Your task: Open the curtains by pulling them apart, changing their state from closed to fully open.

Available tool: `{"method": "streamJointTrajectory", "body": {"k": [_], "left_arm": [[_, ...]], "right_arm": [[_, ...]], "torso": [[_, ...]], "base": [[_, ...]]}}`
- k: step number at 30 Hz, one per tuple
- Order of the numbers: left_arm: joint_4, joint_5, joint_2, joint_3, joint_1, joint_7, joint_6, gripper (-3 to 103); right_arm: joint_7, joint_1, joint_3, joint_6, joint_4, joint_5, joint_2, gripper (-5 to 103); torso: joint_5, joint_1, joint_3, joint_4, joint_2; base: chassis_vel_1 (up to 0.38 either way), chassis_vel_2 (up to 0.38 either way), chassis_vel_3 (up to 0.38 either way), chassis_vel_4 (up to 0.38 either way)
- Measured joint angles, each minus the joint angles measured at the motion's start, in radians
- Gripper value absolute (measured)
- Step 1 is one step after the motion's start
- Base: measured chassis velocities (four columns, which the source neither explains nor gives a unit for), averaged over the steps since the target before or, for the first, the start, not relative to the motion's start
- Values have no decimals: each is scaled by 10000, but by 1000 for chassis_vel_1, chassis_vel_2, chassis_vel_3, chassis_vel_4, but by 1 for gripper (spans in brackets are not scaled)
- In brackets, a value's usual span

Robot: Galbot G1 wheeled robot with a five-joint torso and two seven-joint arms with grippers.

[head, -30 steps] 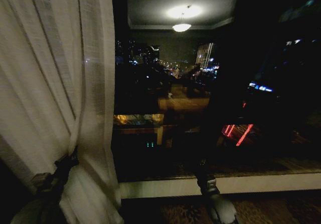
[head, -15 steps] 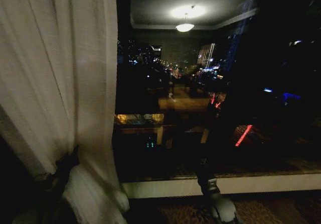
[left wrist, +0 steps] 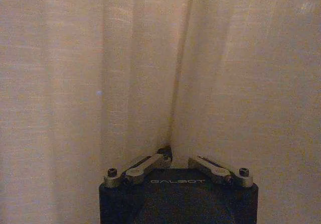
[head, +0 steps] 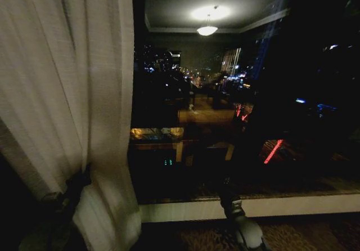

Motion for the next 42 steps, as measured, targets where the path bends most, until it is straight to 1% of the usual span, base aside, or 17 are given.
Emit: {"method": "streamJointTrajectory", "body": {"k": [6,8,11,12,14,17,22,25,28,29,30,33,34,36,37,39,42], "left_arm": [[1071,-186,602,-250,-862,-1356,142,0],[1166,-187,630,-335,-913,-1580,187,0],[1748,-81,753,-849,-976,-2754,351,0],[1748,-81,753,-849,-976,-2754,351,0],[2120,-5,839,-1104,-996,-3291,347,0],[2927,35,1146,-1406,-1184,-4460,177,0],[3311,35,1406,-1430,-1556,-5188,274,0],[3230,71,1412,-1318,-1584,-5215,372,-1],[2491,297,1138,-1107,-1237,-4314,422,15],[2491,297,1138,-1107,-1237,-4314,422,15],[2245,405,1026,-1077,-1079,-3940,410,15],[1205,872,546,-1073,-321,-2266,146,31],[1205,872,546,-1073,-321,-2266,146,31],[661,1129,252,-1110,132,-1627,0,36],[207,1270,-23,-1136,475,-1447,-15,47],[-30,1330,-134,-1145,635,-1401,-4,47],[-903,1568,-575,-1156,1186,-961,29,64]], "right_arm": [[-21,75,-355,0,-10,-210,188,100],[-28,75,-387,0,-9,-254,220,100],[-47,30,-437,6,11,-402,320,100],[-47,30,-437,6,11,-402,320,100],[-57,-9,-438,23,23,-477,362,100],[-65,-119,-436,73,59,-627,490,100],[-67,-266,-401,107,109,-781,605,100],[-59,-304,-380,110,118,-821,616,100],[-14,-314,-360,101,156,-829,596,100],[-14,-314,-360,101,156,-829,596,100],[12,-312,-358,87,173,-820,589,100],[123,-297,-359,3,256,-741,546,100],[123,-297,-359,3,256,-741,546,100],[153,-289,-345,-44,282,-662,503,100],[162,-286,-310,-66,297,-567,448,100],[165,-285,-287,-73,308,-523,417,100],[170,-278,-159,-91,317,-323,289,100]], "torso": [[0,2,1,-3,-1],[0,3,1,-3,-1],[2,1,0,-1,0],[2,1,0,-1,0],[2,1,0,1,0],[1,2,0,2,-1],[-2,2,0,1,0],[-2,2,0,1,-1],[0,2,0,-2,-1],[0,2,0,-2,-1],[0,2,1,-3,-1],[2,1,0,-1,0],[2,1,0,-1,0],[2,1,0,0,-1],[3,0,0,3,-1],[3,0,0,1,0],[4,0,0,0,0]], "base": [[0,0,0,0],[0,0,0,0],[0,0,0,0],[0,0,0,0],[0,0,0,0],[0,0,0,0],[0,0,0,0],[0,0,0,0],[0,0,0,0],[0,0,0,0],[0,0,0,0],[0,0,0,0],[0,0,0,0],[0,0,0,0],[0,0,0,0],[0,0,0,0],[0,0,0,0]]}}
